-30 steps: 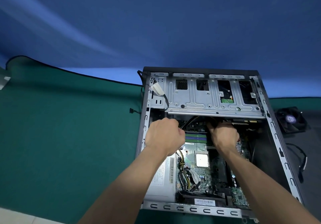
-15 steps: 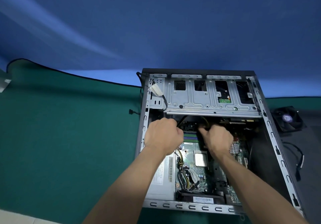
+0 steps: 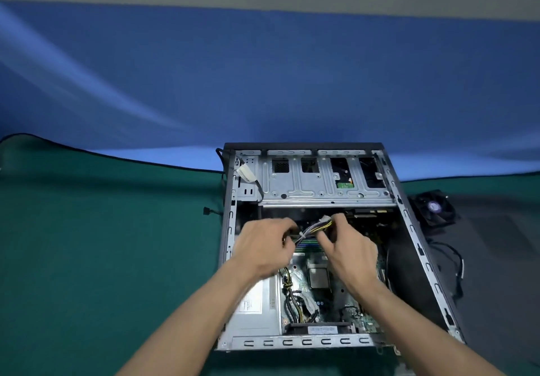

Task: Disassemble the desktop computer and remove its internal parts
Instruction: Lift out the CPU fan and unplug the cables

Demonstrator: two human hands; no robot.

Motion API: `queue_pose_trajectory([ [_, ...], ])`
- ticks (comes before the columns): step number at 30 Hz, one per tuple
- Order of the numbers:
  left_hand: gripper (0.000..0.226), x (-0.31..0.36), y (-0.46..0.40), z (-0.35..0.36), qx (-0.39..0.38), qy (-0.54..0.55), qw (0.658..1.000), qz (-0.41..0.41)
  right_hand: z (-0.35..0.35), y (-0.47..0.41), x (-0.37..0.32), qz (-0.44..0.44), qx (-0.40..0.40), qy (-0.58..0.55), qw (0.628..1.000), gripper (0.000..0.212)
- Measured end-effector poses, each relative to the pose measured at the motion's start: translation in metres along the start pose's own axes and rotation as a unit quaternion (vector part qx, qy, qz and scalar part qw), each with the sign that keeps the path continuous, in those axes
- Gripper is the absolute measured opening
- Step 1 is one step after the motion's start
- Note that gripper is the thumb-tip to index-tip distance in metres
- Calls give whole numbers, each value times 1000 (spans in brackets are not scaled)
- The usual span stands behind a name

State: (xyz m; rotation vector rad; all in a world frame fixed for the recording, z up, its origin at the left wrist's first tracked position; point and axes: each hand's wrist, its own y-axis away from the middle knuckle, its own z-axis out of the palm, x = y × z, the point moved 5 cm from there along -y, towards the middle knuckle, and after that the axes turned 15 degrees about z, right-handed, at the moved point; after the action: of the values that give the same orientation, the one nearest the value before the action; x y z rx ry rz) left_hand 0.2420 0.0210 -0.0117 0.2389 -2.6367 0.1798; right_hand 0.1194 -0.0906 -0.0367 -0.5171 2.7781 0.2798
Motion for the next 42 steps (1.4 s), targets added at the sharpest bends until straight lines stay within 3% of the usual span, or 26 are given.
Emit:
queue_pose_trajectory([
  [6,20,12,11,-11,42,93,995,-25,-28,6,-47,-113,39,-34,992,21],
  [9,28,3,15,-25,70,77,993,-53,-22,9,-60,-118,-10,-78,990,34],
  [12,32,-13,31,-37,155,42,979,-128,-11,13,-58,-111,-56,-81,989,46],
  [16,37,-34,51,-47,219,-34,947,-231,5,19,-52,-100,-113,-57,987,35],
  [19,40,-51,59,-51,221,-56,930,-290,13,21,-47,-85,-138,-48,986,27],
  [22,45,-63,56,-46,175,-57,920,-347,19,21,-38,-66,-152,-39,985,21],
  [25,44,-71,46,-43,158,-14,899,-408,22,19,-30,-47,-156,-22,986,20],
  [28,46,-78,40,-42,189,43,875,-445,26,18,-20,-27,-173,-8,985,15],
  [31,50,-70,40,-38,229,46,878,-418,27,18,-11,-16,-180,-3,984,6],
  [36,43,-46,41,-37,269,-25,907,-323,28,14,1,-4,-180,5,984,8],
  [42,18,10,5,-9,158,-71,978,-114,27,6,25,22,-159,31,987,7],
])
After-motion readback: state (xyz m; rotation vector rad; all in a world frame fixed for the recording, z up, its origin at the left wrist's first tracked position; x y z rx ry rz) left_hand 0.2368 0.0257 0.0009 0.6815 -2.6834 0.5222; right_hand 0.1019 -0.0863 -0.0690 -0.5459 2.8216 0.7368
